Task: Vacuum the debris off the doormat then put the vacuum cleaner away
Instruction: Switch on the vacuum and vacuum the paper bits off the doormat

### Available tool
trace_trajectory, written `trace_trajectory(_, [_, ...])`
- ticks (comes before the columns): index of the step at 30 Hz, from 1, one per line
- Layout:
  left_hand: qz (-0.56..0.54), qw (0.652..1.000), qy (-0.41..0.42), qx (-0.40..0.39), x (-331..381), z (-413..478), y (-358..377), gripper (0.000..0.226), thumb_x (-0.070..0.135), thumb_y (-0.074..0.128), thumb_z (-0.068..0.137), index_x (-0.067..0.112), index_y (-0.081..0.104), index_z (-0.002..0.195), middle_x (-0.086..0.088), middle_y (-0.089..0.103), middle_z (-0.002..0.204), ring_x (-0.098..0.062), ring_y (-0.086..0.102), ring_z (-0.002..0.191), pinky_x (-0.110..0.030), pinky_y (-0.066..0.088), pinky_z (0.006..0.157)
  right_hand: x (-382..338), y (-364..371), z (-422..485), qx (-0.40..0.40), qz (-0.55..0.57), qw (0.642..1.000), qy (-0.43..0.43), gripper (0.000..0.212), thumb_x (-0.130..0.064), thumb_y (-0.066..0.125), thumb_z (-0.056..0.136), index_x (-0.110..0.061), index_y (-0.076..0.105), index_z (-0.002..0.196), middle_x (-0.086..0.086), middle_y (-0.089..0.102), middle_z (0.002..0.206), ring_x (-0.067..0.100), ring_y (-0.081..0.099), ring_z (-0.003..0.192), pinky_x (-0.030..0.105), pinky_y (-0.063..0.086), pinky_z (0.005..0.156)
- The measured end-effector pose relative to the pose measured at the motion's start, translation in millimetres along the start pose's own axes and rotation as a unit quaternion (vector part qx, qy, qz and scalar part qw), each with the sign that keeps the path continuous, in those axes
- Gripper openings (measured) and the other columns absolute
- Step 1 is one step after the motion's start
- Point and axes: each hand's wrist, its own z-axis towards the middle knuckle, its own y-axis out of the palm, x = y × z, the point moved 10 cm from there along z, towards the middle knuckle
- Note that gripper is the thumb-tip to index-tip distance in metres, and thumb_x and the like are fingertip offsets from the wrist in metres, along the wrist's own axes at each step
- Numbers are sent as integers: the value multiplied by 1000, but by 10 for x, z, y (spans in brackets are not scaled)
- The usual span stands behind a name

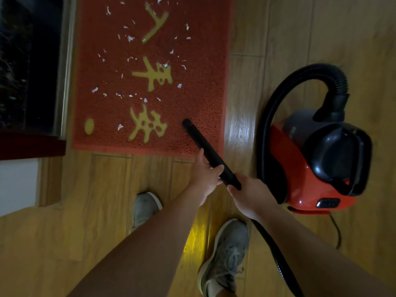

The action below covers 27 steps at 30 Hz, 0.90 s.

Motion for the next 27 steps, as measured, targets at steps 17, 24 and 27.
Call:
trace_trajectory(17, [-45,997,-59,-13,-151,-157,-55,101,-3,68,92,46,10,159,-13,66,122,-30,72,103,-35,62,64,-182,32,-134,-15,-29,999,8,23,-39,48,102,-28,59,119,-5,65,76,12,63,62,26,41,50])
trace_trajectory(24, [-47,998,-51,5,-25,-122,-442,100,-2,68,93,44,9,160,-12,66,122,-29,73,100,-35,63,65,-551,172,-56,-12,-53,998,-11,26,-41,48,102,-28,59,121,-6,65,78,13,62,63,25,39,50])
trace_trajectory(27, [-57,997,-54,10,3,-91,-583,99,-2,66,94,44,8,160,-11,65,124,-28,73,101,-33,63,64,-675,224,-11,-17,-54,998,-16,26,-43,48,101,-27,59,118,-3,67,79,17,65,65,26,40,50])
